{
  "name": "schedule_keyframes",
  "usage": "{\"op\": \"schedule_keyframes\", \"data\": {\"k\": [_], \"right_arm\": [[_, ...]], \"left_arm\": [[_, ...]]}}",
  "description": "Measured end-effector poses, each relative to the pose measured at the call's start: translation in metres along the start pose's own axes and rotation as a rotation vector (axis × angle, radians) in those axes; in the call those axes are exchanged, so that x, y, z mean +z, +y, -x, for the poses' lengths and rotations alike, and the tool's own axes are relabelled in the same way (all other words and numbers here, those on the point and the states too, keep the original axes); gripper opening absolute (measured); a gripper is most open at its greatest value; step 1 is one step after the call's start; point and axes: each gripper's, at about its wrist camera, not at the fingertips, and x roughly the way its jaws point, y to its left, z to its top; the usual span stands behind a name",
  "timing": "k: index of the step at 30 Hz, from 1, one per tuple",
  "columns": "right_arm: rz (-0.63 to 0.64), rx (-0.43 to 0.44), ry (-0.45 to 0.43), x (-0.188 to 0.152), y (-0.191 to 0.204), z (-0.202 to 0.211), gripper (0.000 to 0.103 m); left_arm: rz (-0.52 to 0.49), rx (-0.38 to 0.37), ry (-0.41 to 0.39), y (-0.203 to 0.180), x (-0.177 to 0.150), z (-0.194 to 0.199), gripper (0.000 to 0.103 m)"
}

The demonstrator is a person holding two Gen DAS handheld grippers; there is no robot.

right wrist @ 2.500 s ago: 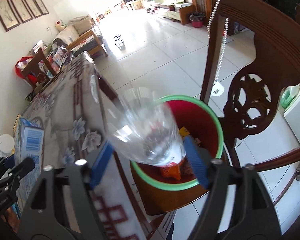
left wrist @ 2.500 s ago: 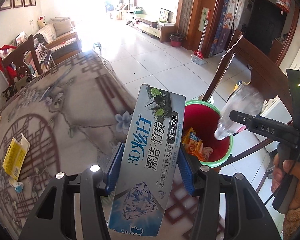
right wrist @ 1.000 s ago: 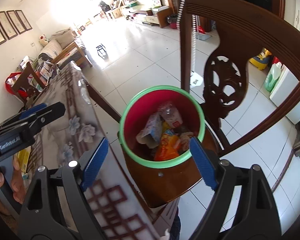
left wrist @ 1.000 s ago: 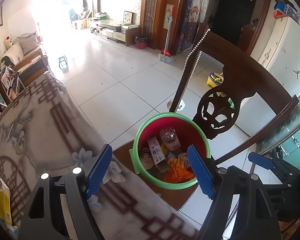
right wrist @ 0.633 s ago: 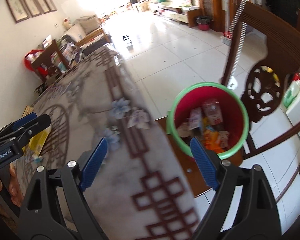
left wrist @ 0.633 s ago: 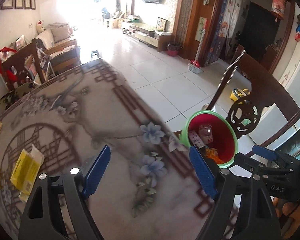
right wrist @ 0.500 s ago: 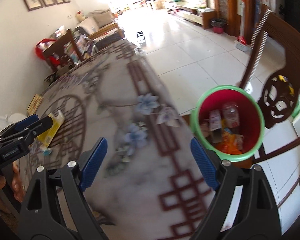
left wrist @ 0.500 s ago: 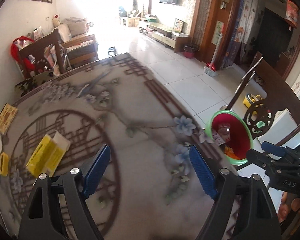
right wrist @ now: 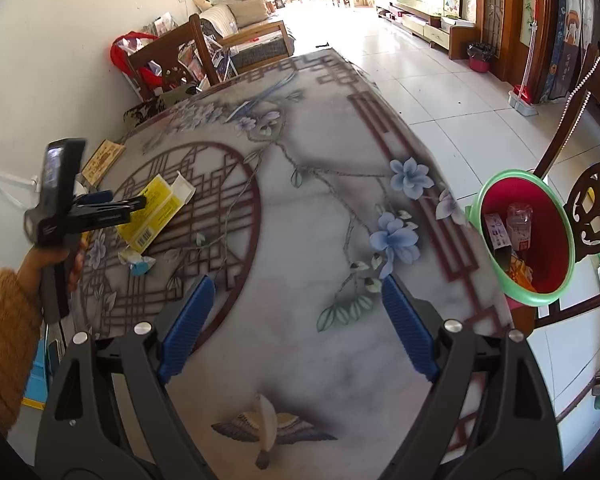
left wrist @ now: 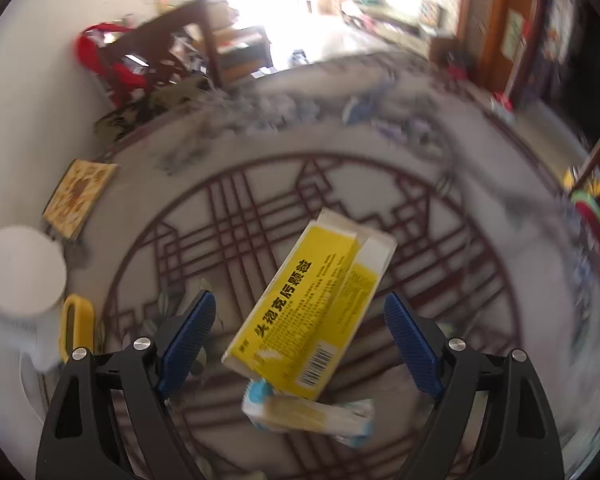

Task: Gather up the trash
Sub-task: 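Move both grippers back to the table and grasp the yellow medicine box with the left, then lower the right gripper onto the wrapped snack bar and close on it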

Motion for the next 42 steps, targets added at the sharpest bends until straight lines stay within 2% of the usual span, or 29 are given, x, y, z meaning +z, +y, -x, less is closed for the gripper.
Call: {"op": "schedule_keyframes", "data": {"k": [4,6,7,8,9,10,13,16,19,21,24,27,32,37,40,42], "right_arm": [[0.003,-0.020,0.012,-0.004,0.013,0.000,0.084],[0.009,-0.031,0.019,-0.005,0.020,-0.002,0.084],[0.012,-0.035,0.023,-0.006,0.023,-0.003,0.084],[0.018,-0.035,0.029,-0.005,0.029,-0.005,0.084],[0.026,-0.034,0.035,-0.004,0.034,-0.008,0.084],[0.035,-0.032,0.041,-0.004,0.040,-0.010,0.084],[0.088,-0.010,0.072,-0.001,0.064,-0.025,0.084],[0.164,0.029,0.113,0.003,0.093,-0.046,0.084],[0.289,0.079,0.175,0.007,0.131,-0.075,0.085],[0.391,0.102,0.222,0.008,0.160,-0.096,0.086],[0.535,0.118,0.243,0.007,0.199,-0.122,0.086],[0.664,0.129,0.239,0.005,0.233,-0.146,0.086],[0.753,0.148,0.263,0.000,0.263,-0.178,0.086],[0.775,0.168,0.292,-0.007,0.274,-0.196,0.086],[0.766,0.195,0.329,-0.008,0.276,-0.204,0.086],[0.763,0.199,0.338,-0.009,0.277,-0.207,0.084]], "left_arm": [[-0.084,-0.038,0.088,-0.004,0.001,-0.037,0.083],[-0.069,-0.069,0.098,-0.003,0.001,-0.047,0.076],[-0.058,-0.077,0.098,-0.001,0.000,-0.049,0.055],[-0.045,-0.080,0.086,0.000,0.000,-0.048,0.046],[-0.038,-0.084,0.068,0.002,0.000,-0.044,0.044],[-0.033,-0.097,0.057,0.004,-0.001,-0.041,0.038],[0.017,-0.097,-0.017,0.018,-0.008,-0.018,0.037],[0.156,-0.100,-0.073,0.045,-0.026,0.010,0.037],[0.281,-0.075,-0.094,0.071,-0.056,0.033,0.037],[0.355,-0.032,-0.089,0.083,-0.077,0.039,0.037],[0.387,0.068,-0.090,0.085,-0.113,0.055,0.037],[0.430,0.111,-0.122,0.092,-0.132,0.077,0.037],[0.455,0.164,-0.200,0.099,-0.135,0.106,0.037],[0.497,0.143,-0.210,0.112,-0.130,0.115,0.037],[0.558,0.033,-0.200,0.122,-0.130,0.113,0.037],[0.573,0.006,-0.198,0.123,-0.129,0.111,0.037]]}}
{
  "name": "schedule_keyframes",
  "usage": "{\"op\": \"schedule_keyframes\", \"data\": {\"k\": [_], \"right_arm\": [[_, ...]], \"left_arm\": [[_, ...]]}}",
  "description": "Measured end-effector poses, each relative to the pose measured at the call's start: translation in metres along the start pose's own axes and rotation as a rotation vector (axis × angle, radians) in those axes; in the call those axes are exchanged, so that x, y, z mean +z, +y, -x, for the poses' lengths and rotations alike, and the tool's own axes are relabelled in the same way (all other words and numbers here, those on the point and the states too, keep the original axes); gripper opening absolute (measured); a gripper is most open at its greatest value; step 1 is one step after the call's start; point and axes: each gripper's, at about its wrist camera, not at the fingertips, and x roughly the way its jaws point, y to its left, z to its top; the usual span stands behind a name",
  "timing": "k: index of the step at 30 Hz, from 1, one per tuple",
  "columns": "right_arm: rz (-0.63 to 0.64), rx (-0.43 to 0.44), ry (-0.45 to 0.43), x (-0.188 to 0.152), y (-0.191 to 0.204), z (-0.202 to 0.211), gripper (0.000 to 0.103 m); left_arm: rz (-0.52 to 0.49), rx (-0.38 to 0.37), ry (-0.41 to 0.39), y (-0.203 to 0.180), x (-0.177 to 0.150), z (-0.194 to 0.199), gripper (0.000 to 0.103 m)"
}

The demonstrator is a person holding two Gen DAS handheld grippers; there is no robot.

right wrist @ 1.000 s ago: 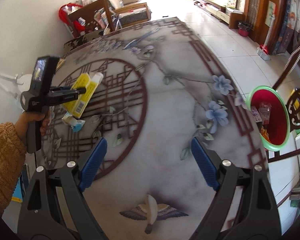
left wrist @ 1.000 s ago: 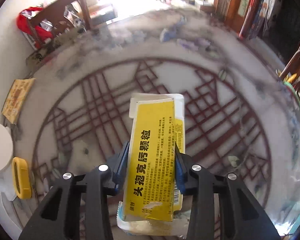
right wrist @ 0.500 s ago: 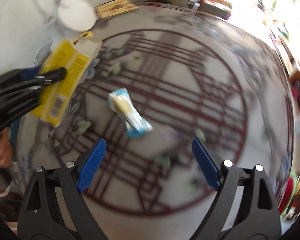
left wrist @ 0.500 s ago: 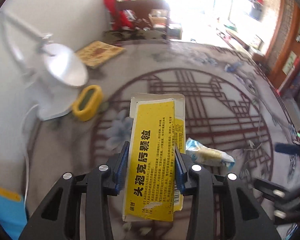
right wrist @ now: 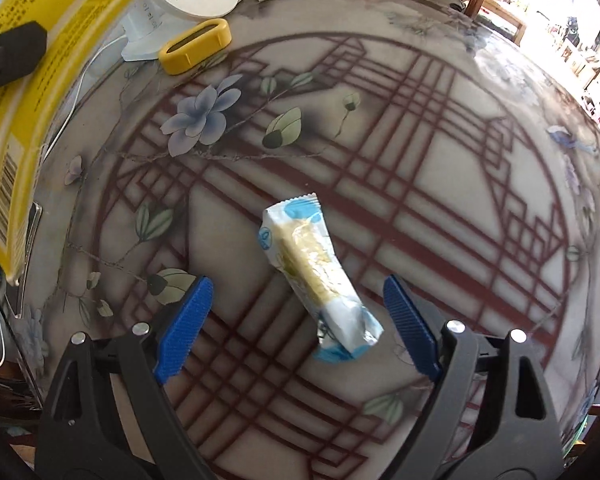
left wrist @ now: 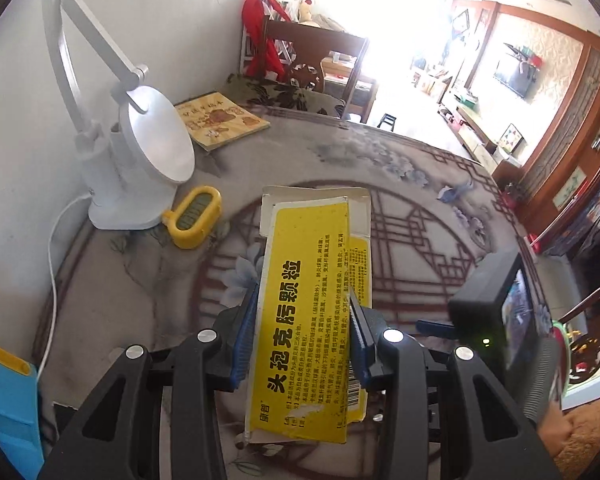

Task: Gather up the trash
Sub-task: 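Lower the right gripper onto the wrapped snack bar and close on it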

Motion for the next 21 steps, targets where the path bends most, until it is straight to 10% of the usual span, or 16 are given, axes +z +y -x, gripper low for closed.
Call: {"op": "schedule_keyframes", "data": {"k": [14,21], "right_arm": [[-0.048,0.061,-0.003,-0.001,0.000,-0.004,0.030],[-0.152,0.040,-0.038,-0.013,-0.019,0.022,0.028]], "left_arm": [[-0.032,-0.014,-0.001,-0.015,0.005,-0.006,0.037],[-0.055,0.001,0.056,-0.016,-0.006,-0.022,0.038]]}}
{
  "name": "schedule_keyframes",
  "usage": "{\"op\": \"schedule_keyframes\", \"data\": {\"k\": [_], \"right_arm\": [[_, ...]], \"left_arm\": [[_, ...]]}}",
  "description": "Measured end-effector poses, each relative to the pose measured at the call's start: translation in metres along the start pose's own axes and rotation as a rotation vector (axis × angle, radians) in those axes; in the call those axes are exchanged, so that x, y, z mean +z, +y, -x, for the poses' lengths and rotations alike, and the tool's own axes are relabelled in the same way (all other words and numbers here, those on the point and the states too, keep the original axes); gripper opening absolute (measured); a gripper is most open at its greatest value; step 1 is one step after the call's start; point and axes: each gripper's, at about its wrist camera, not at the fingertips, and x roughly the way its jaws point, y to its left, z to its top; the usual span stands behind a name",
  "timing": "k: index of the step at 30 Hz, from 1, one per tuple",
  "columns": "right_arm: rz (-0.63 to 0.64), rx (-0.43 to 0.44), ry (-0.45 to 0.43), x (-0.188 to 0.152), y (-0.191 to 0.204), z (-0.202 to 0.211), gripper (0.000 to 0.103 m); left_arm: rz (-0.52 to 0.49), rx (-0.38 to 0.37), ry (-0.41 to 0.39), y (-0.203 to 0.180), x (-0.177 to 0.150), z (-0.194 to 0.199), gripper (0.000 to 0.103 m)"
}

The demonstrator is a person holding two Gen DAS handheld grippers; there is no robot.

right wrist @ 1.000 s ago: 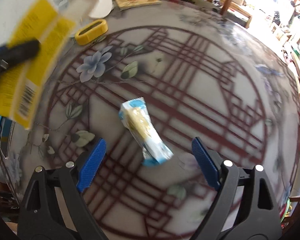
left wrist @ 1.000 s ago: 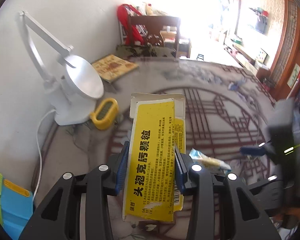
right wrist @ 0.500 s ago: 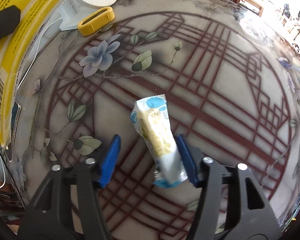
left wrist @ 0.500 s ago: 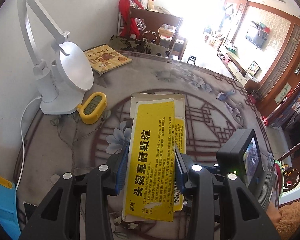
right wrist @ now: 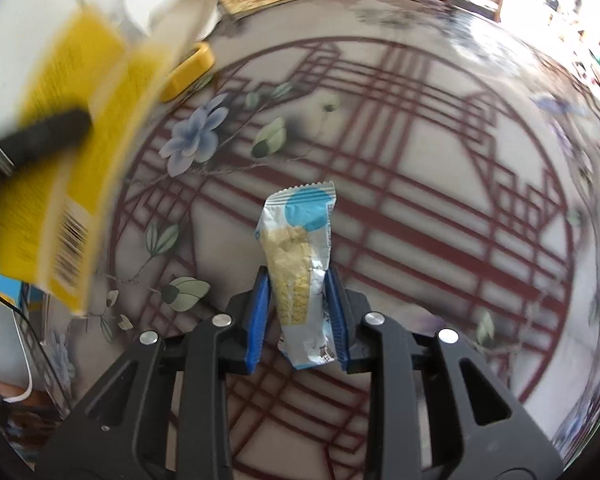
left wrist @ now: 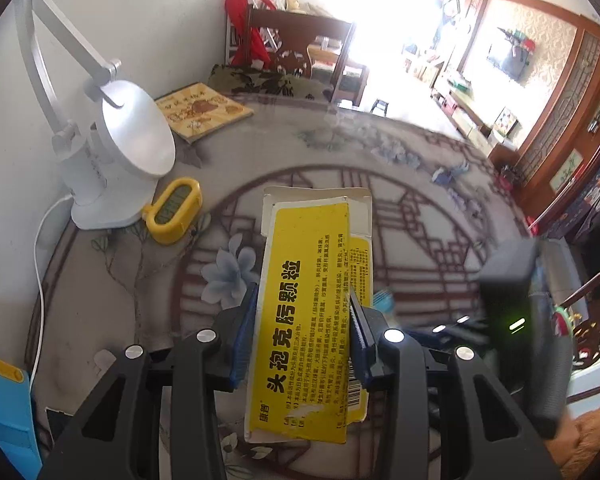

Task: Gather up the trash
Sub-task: 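Lower the right gripper onto the wrapped snack bar and close on it, then lift the snack bar with the right gripper while the left carries the yellow box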

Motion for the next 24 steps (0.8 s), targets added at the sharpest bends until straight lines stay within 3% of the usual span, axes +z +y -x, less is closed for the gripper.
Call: {"op": "schedule_keyframes", "data": {"k": [8,10,11,13,16,18,20,21,23,24], "right_arm": [[-0.090,-0.073,0.032,-0.016,-0.027,0.008,0.030],[-0.105,-0.078,0.030,-0.019,-0.029,0.008,0.050],[-0.110,-0.081,0.021,-0.019,-0.030,0.010,0.058],[-0.106,-0.086,0.008,-0.017,-0.028,0.011,0.060],[-0.075,-0.109,0.025,-0.014,-0.025,0.001,0.060],[-0.070,-0.119,0.047,-0.011,-0.024,-0.008,0.057],[-0.079,-0.110,0.056,-0.012,-0.025,-0.012,0.029],[-0.085,-0.105,0.052,-0.012,-0.026,-0.010,0.025],[-0.089,-0.098,0.030,-0.011,-0.027,-0.003,0.023],[-0.089,-0.098,0.014,-0.010,-0.026,0.001,0.023]], "left_arm": [[-0.017,0.055,0.182,0.006,-0.038,-0.054,0.041],[-0.020,0.055,0.206,0.008,-0.043,-0.060,0.041],[-0.023,0.059,0.207,0.008,-0.045,-0.061,0.047],[-0.020,0.061,0.193,0.009,-0.044,-0.059,0.062],[-0.016,0.059,0.177,0.009,-0.040,-0.059,0.063],[-0.023,0.061,0.181,0.006,-0.039,-0.065,0.063],[-0.034,0.065,0.199,0.004,-0.038,-0.073,0.061],[-0.036,0.063,0.211,0.003,-0.040,-0.076,0.060],[-0.035,0.051,0.230,0.003,-0.042,-0.078,0.039],[-0.032,0.047,0.228,0.003,-0.042,-0.077,0.038]]}}
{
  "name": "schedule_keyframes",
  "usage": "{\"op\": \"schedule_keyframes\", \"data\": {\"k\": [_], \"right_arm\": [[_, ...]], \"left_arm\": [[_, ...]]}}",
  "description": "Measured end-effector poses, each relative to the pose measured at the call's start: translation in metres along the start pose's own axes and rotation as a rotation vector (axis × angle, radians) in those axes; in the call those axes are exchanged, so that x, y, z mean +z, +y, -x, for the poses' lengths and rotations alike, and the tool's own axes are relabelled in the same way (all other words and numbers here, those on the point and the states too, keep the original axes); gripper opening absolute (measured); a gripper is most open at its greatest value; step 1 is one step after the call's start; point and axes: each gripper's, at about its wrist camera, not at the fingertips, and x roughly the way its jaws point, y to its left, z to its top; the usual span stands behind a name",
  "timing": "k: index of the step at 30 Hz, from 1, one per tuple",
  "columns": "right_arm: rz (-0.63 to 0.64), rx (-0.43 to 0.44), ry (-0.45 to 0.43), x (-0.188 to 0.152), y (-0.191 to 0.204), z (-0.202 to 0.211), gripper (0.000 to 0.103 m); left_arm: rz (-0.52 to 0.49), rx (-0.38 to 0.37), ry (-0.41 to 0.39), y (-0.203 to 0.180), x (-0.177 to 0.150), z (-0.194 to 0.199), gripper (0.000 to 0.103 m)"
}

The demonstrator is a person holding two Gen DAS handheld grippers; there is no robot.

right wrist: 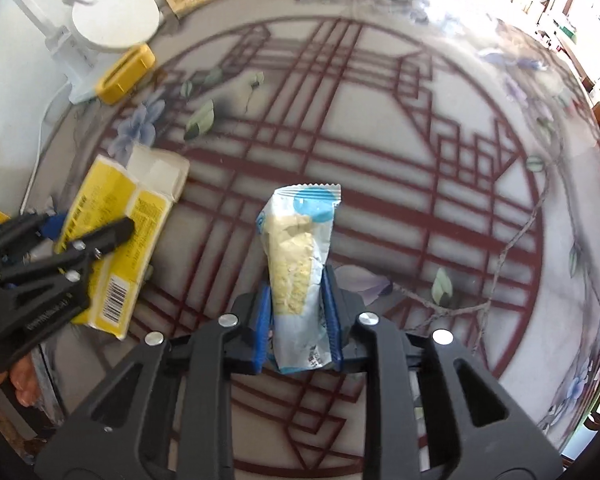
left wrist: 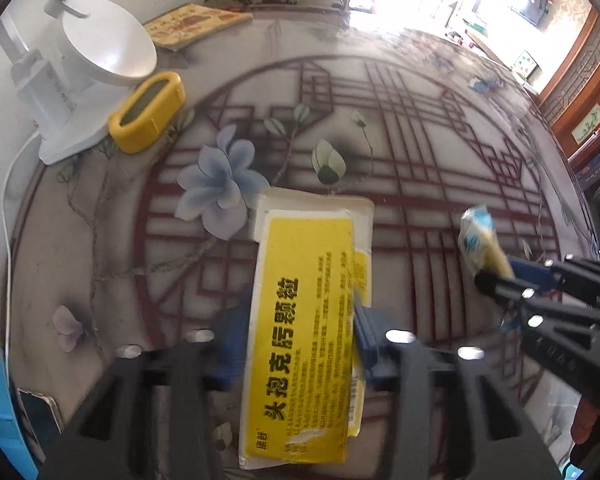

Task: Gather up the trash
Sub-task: 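Lift the snack bar with the right gripper while the left carries the yellow box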

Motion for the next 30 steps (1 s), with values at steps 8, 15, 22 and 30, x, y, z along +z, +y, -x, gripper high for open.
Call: {"op": "schedule_keyframes", "data": {"k": [8,15,22,30], "right_arm": [[-0.052,0.045,-0.109,-0.008,-0.007,0.049,0.022],[-0.110,0.059,-0.227,-0.025,-0.022,0.103,0.022],[-0.181,0.060,-0.326,-0.054,-0.051,0.149,0.022],[-0.264,0.042,-0.391,-0.092,-0.096,0.182,0.022]], "left_arm": [[-0.035,-0.012,-0.100,-0.019,0.006,0.039,0.038],[-0.084,-0.023,-0.193,-0.053,0.004,0.086,0.038],[-0.157,-0.039,-0.252,-0.099,-0.005,0.120,0.038],[-0.248,-0.071,-0.278,-0.162,-0.019,0.139,0.038]]}}
